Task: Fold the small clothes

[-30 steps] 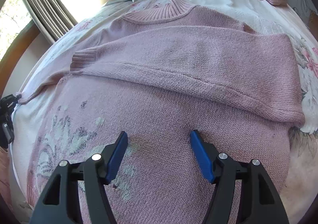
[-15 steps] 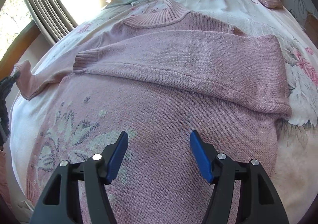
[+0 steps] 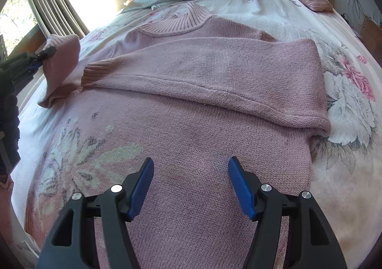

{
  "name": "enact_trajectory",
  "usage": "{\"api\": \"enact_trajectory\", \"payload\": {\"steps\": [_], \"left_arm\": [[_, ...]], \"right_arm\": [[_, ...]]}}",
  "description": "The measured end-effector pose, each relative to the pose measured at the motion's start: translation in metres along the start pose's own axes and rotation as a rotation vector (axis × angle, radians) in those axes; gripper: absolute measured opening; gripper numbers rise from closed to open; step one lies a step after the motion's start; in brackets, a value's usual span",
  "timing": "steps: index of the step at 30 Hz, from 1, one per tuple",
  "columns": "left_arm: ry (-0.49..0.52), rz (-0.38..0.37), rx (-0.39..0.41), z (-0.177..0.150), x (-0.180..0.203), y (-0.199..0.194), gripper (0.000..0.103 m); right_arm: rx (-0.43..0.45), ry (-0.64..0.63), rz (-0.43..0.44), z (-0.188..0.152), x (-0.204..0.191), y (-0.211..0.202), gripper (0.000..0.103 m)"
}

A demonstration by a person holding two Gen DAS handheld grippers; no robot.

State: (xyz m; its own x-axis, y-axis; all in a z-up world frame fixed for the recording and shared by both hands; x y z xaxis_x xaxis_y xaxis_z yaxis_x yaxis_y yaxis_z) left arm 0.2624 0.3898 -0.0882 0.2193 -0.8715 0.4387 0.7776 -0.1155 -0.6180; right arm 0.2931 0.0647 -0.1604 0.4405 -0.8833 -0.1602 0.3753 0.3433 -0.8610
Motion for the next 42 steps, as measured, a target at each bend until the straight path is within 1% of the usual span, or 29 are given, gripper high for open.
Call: {"api": "enact_trajectory", "payload": {"steps": [4,8,9,10,11,13,15,16,17,18,19,22,23,25,28,30,33,34,36,37,38,40,42], "left_arm": [[0.007,0.031,-0.084,-0.019,0.001,0.039,0.008],[-0.005,0.055,-0.169,-0.037,-0.017,0.064,0.009],[-0.01,0.05,-0.206,-0.043,-0.022,0.07,0.01],[-0.018,0.045,-0.222,-0.046,-0.029,0.072,0.011],[-0.027,0.029,-0.222,-0.049,-0.034,0.07,0.014],[-0.035,-0.011,-0.234,-0.053,-0.04,0.059,0.018],[-0.021,-0.056,-0.225,-0.056,-0.046,0.038,0.023],[-0.006,-0.057,-0.217,-0.057,-0.05,0.026,0.028],[0.009,-0.045,-0.2,-0.058,-0.057,0.013,0.04],[0.015,-0.04,-0.175,-0.056,-0.063,0.001,0.042],[0.012,-0.029,-0.155,-0.053,-0.071,-0.01,0.042],[-0.023,0.045,-0.092,-0.04,-0.102,-0.036,0.042],[-0.03,0.084,-0.072,-0.035,-0.113,-0.042,0.042],[-0.048,0.179,-0.068,-0.023,-0.13,-0.049,0.042],[-0.085,0.21,-0.072,-0.013,-0.147,-0.056,0.042],[-0.082,0.231,-0.067,-0.008,-0.154,-0.06,0.042],[-0.068,0.239,-0.06,-0.005,-0.158,-0.065,0.042],[-0.062,0.241,-0.058,-0.004,-0.159,-0.066,0.042],[-0.047,0.249,-0.058,-0.004,-0.159,-0.067,0.042],[-0.046,0.249,-0.058,-0.005,-0.16,-0.067,0.042],[-0.049,0.248,-0.059,-0.005,-0.161,-0.069,0.042],[-0.055,0.244,-0.058,-0.005,-0.161,-0.07,0.042],[-0.053,0.247,-0.045,-0.004,-0.161,-0.072,0.042]], "right_arm": [[-0.004,0.018,0.018,-0.003,0.007,0.003,0.065],[-0.01,0.029,0.031,-0.004,0.011,0.006,0.065],[-0.012,0.031,0.032,-0.004,0.011,0.007,0.065],[-0.015,0.034,0.032,-0.004,0.011,0.008,0.065],[-0.016,0.035,0.032,-0.003,0.011,0.009,0.065],[-0.021,0.035,0.027,-0.001,0.01,0.009,0.065],[-0.025,0.039,0.032,0.003,0.007,0.007,0.066],[-0.022,0.042,0.05,0.006,0.004,0.005,0.066],[-0.02,0.045,0.081,0.012,-0.001,0.003,0.066],[-0.018,0.046,0.108,0.018,-0.007,0.003,0.066],[-0.017,0.049,0.134,0.026,-0.014,0.003,0.066],[-0.022,0.047,0.226,0.055,-0.046,0.01,0.066],[-0.028,0.04,0.245,0.066,-0.059,0.015,0.066],[-0.051,0.026,0.28,0.087,-0.086,0.031,0.066],[-0.096,0.027,0.342,0.114,-0.123,0.061,0.065],[-0.125,0.048,0.366,0.127,-0.141,0.082,0.065],[-0.165,0.111,0.435,0.137,-0.156,0.108,0.063],[-0.173,0.125,0.462,0.138,-0.159,0.114,0.061],[-0.199,0.139,0.483,0.139,-0.168,0.127,0.046],[-0.211,0.141,0.493,0.138,-0.171,0.132,0.03],[-0.211,0.141,0.488,0.137,-0.173,0.136,0.02],[-0.181,0.116,0.482,0.138,-0.178,0.128,0.014],[-0.12,0.064,0.497,0.142,-0.183,0.104,0.013]]}}
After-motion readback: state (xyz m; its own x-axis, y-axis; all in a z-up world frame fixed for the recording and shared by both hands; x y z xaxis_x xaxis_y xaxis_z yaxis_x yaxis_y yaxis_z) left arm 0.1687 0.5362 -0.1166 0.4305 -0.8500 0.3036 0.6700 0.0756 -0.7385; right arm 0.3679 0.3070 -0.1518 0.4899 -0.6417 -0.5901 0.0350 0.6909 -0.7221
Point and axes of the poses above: each gripper's, at about its wrist camera, not at the fingertips, and y roughly the way its jaws point, x to its right, z to its top, the point moved 3 cm from there along y, roughly the way its jaws point, and after that the axes turned 3 degrees about -y, right-handed, at the moved point
